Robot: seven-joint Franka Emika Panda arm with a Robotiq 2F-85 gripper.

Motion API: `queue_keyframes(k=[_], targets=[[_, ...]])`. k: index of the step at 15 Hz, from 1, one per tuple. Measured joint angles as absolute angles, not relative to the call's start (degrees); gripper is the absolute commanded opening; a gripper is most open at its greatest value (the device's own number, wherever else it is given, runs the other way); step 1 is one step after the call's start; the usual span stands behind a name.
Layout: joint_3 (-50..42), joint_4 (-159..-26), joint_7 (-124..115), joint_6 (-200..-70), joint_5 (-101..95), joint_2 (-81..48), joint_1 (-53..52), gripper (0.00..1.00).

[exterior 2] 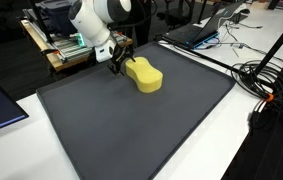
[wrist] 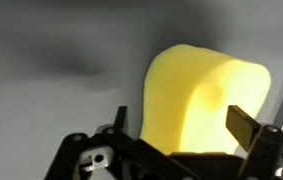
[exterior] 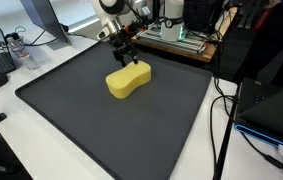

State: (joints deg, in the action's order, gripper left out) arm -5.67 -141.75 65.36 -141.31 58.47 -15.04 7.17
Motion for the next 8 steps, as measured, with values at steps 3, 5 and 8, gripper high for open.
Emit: queue_keyframes(k=[3, 5, 8], targets=[[-6.61, -142.23, 62.29, -140.29, 54.75, -12.99, 8.1, 1.0], [-7.45, -141.9, 61.43, -137.23, 52.33, -12.02, 9.44, 1.0], [-9.04, -139.94, 60.97, -130.86, 50.16, -11.4, 12.11, 1.0]])
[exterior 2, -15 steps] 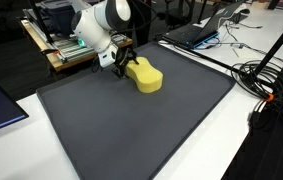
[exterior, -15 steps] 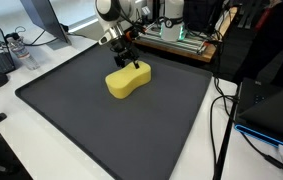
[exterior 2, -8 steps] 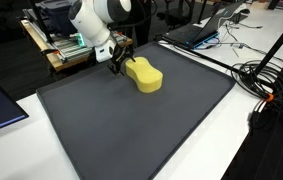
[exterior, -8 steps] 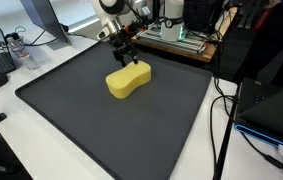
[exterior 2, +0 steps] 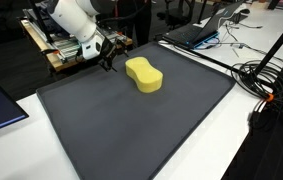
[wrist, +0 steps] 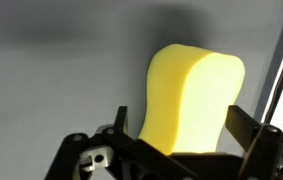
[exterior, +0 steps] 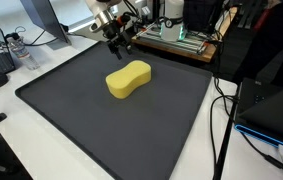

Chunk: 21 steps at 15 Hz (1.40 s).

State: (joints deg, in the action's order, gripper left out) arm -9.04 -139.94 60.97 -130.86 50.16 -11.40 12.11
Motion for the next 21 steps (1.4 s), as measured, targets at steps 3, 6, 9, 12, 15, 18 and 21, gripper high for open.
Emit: queue_keyframes(k=[3, 6, 9, 12, 15, 18, 21], targets=[[-10.62, -136.87, 60.97, -124.13, 49.76, -11.53, 14.76, 1.0], [-11.91, -133.99, 60.82, -120.34, 49.76, -12.35, 16.64, 1.0], [-12.4, -131.48, 60.49, -119.5, 49.76, -14.05, 17.42, 1.0], [-12.34, -129.04, 60.43, -119.09, 49.84, -16.54, 17.46, 1.0], [-11.79, -126.81, 60.39, -118.96, 50.14, -19.64, 17.46, 1.0], [-11.13, -124.96, 60.39, -118.96, 50.8, -22.75, 17.47, 1.0], [-10.56, -123.66, 60.39, -118.95, 51.49, -25.26, 17.52, 1.0]])
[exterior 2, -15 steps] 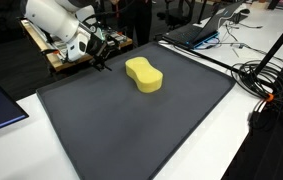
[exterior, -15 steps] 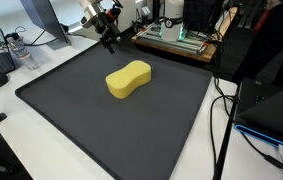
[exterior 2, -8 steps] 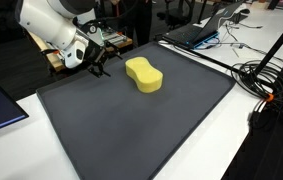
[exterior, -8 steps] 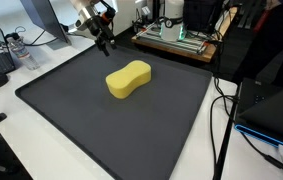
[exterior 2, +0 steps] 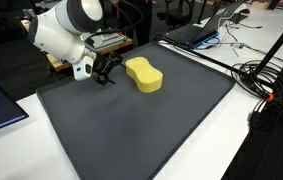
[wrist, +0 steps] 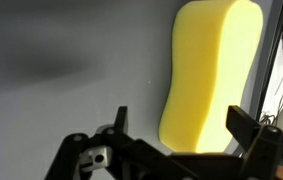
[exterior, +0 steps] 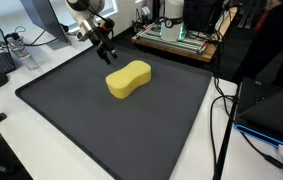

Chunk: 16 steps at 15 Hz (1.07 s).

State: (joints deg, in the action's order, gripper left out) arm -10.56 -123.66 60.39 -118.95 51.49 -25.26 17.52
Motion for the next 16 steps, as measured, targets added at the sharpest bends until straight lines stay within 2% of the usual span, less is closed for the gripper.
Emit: queue_keyframes(k=[9, 16], targets=[[-9.77, -123.44, 59.6, -118.77, 51.83, -28.35, 17.64, 1.0], [-10.01, -130.3, 56.43, -120.09, 52.14, -23.86, 17.63, 1.0]])
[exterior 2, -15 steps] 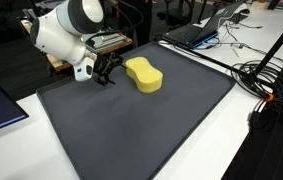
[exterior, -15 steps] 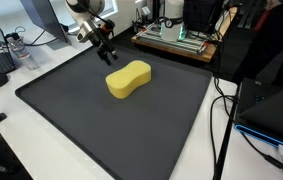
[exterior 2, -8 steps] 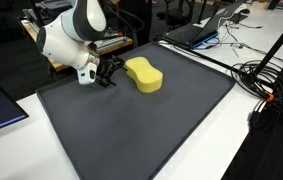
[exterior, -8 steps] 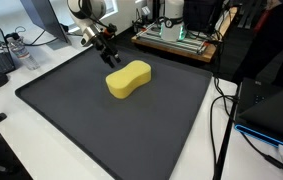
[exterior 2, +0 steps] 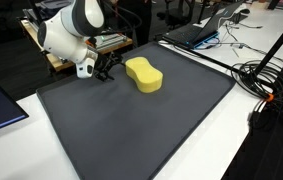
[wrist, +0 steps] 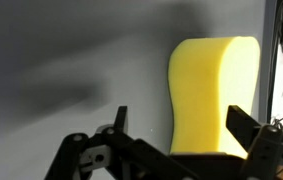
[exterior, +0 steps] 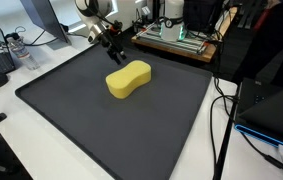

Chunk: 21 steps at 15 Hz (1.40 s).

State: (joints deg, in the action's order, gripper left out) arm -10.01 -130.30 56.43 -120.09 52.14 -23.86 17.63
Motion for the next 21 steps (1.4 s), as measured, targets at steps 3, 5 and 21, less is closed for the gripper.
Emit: queue_keyframes(k=[3, 5, 21], targets=[[-10.7, -135.43, 54.71, -122.96, 53.57, -19.11, 17.63, 1.0], [-11.21, -138.95, 53.41, -125.06, 53.85, -15.41, 17.58, 1.0], [-2.42, -150.94, 4.76, -137.99, 23.64, 8.94, 4.36, 1.0]])
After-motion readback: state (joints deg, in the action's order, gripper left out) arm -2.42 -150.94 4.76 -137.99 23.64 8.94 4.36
